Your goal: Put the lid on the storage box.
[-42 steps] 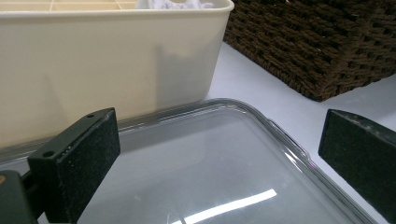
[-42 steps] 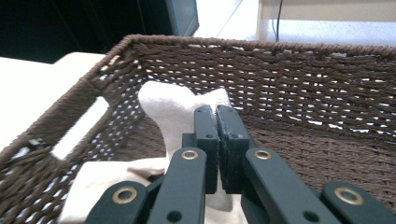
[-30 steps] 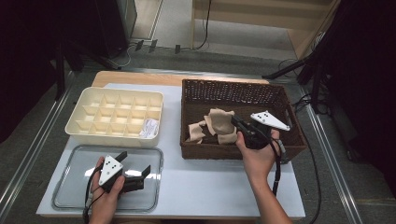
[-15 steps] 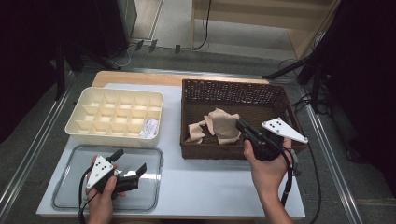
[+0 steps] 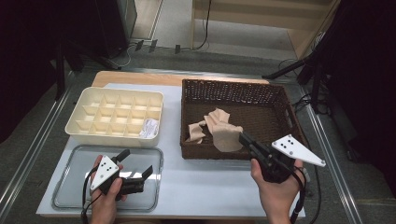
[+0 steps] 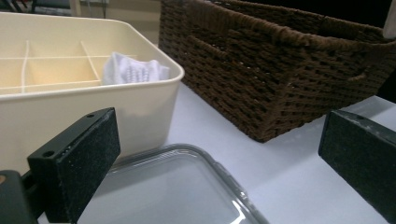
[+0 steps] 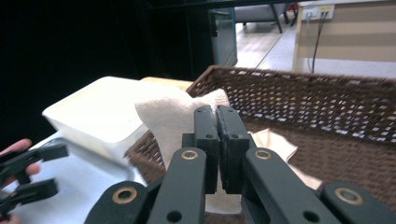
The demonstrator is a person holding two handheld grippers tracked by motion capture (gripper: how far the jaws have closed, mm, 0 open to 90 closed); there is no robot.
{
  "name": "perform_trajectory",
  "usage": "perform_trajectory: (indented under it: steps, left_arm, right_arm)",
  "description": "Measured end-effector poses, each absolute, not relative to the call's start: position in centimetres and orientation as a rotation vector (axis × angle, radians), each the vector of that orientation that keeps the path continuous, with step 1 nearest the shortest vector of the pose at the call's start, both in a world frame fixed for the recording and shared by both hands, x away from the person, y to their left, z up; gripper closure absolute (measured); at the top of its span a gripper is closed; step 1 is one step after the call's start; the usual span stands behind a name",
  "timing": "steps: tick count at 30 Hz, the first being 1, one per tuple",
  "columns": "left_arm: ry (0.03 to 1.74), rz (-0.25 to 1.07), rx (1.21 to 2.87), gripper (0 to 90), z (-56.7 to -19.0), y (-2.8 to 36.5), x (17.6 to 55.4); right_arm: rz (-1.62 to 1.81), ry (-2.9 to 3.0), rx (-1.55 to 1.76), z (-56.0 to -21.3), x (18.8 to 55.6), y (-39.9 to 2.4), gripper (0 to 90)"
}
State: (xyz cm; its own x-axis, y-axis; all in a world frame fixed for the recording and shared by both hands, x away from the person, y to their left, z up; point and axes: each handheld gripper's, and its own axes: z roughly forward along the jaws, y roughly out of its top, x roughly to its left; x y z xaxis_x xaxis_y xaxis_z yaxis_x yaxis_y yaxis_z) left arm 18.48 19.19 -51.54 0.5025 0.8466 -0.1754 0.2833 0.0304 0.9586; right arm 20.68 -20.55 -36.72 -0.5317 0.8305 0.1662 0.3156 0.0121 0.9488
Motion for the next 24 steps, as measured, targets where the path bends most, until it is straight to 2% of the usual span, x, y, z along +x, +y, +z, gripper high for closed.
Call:
perform_trajectory:
  steps: [15,24]
  left_arm:
    - [0.928,0.517,1.602,0.0,-51.2,14.6,17.1]
    - [0.961,0.540,1.609,0.0,-51.6,15.3,17.4]
  right_arm:
    - [1.581,1.933,1.210,-41.4,16.6,-19.6,89.0]
    - [1.543,1.995,1.261,-46.4,16.4,-19.5,88.9]
